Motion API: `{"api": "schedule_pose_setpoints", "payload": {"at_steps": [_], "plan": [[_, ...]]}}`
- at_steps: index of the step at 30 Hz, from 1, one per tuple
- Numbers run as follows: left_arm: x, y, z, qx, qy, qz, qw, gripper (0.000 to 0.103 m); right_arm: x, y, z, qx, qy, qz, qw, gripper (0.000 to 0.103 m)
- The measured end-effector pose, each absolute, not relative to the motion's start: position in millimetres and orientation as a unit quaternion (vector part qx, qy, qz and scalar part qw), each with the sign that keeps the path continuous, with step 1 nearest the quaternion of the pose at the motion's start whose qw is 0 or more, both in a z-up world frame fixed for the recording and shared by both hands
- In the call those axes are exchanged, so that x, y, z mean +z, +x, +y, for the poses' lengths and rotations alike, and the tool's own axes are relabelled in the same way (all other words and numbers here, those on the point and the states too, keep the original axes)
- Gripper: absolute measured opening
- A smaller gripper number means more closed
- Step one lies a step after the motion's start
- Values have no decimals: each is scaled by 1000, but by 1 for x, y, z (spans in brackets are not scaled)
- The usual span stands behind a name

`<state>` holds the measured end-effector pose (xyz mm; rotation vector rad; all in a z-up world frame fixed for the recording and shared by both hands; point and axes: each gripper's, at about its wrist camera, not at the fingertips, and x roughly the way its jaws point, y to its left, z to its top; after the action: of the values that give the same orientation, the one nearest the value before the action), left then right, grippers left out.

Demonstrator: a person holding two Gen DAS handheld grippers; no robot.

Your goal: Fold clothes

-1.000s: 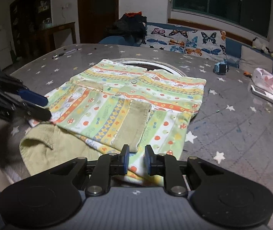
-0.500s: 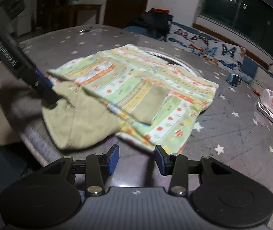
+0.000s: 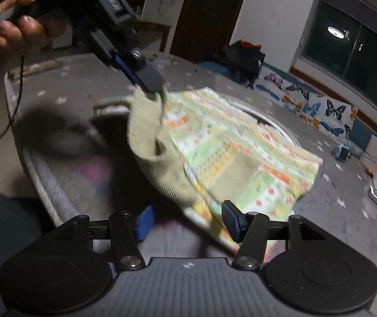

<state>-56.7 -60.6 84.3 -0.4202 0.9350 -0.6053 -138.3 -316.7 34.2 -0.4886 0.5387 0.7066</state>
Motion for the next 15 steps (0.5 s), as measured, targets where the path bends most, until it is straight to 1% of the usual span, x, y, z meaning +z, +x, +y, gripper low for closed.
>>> {"api": "schedule_pose_setpoints", "payload": {"at_steps": [2, 4, 5, 6, 8, 9, 10, 12, 15], "plan": [[84, -53, -61, -291, -196, 440, 827, 13, 37, -133, -311, 343, -220, 250, 878, 52], [83, -55, -59, -294, -191, 440, 827, 14, 41, -123, -304, 352, -198, 255, 879, 37], [83, -58, -57, -295, -186, 438, 828, 15, 43, -118, -301, 356, -187, 258, 878, 25], [83, -62, -54, -295, -180, 435, 831, 16, 45, -113, -300, 358, -177, 264, 878, 20], [84, -74, -47, -291, -159, 421, 844, 22, 50, -104, -301, 362, -158, 270, 878, 15], [85, -82, -44, -286, -143, 409, 855, 35, 53, -101, -301, 362, -151, 272, 878, 13], [85, -90, -41, -277, -123, 396, 867, 50, 56, -97, -302, 363, -144, 276, 878, 13], [83, -106, -38, -250, -73, 370, 892, 55, 61, -92, -304, 361, -129, 282, 879, 11], [72, -124, -45, -215, 4, 350, 912, 55, 65, -84, -304, 359, -113, 290, 880, 11]]}}
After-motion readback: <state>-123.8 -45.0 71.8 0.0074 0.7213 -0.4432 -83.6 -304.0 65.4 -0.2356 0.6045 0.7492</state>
